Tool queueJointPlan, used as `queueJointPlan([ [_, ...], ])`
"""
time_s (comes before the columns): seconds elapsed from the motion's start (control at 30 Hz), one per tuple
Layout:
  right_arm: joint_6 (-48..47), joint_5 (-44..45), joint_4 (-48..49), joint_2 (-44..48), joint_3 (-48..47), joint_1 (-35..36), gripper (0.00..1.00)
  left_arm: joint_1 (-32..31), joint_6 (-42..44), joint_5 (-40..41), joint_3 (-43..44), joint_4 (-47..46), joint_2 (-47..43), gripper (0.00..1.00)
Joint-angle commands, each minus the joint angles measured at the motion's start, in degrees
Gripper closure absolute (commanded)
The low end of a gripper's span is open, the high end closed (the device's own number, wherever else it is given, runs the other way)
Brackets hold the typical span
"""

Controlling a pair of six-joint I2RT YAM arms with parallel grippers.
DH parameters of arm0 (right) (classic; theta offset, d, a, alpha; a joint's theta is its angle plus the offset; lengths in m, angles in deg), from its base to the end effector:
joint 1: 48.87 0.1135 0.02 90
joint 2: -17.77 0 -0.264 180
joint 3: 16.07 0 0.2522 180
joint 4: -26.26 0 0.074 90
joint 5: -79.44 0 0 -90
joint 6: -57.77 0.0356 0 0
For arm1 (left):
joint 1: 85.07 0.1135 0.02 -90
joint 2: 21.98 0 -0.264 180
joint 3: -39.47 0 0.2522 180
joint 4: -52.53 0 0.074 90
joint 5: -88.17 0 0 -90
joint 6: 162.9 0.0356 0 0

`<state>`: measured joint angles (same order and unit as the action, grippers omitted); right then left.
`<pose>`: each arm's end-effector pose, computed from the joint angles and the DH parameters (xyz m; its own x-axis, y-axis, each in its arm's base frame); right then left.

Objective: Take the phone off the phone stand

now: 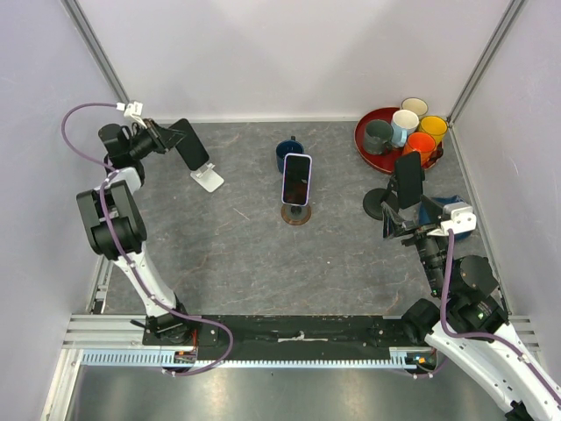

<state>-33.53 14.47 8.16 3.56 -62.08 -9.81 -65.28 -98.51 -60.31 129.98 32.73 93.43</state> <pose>0.0729 0.0398 0.3364 0.1896 0.1274 -0.9736 -0.2475 0.9657 0.0781 0.4377 0.1253 0.2375 -0.3443 -0.3640 -0.8654 0.5247 0.6898 -0.4989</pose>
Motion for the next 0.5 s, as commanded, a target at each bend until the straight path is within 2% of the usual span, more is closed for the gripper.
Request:
queueJointPlan([
  [0.0,0.4,-1.7,0.9,0.6,-0.7,0.1,0.02,0.0,1.6,2.6,-1.9,-4.7,-7.9,0.98],
  [0.2,0.9,-2.8,0.3,0.2,-1.3,0.1,0.02,-1.7,-1.2,8.5,-9.0,-7.8,-17.4,0.98],
  [0.37,1.1,-4.7,-0.1,-0.3,-1.9,0.1,0.02,-6.6,0.2,16.5,-12.1,-0.6,-25.1,0.98],
  [0.47,1.2,-5.5,-0.3,-0.8,-2.1,0.2,0.02,-9.7,-3.6,19.0,-14.3,1.2,-29.7,0.98],
])
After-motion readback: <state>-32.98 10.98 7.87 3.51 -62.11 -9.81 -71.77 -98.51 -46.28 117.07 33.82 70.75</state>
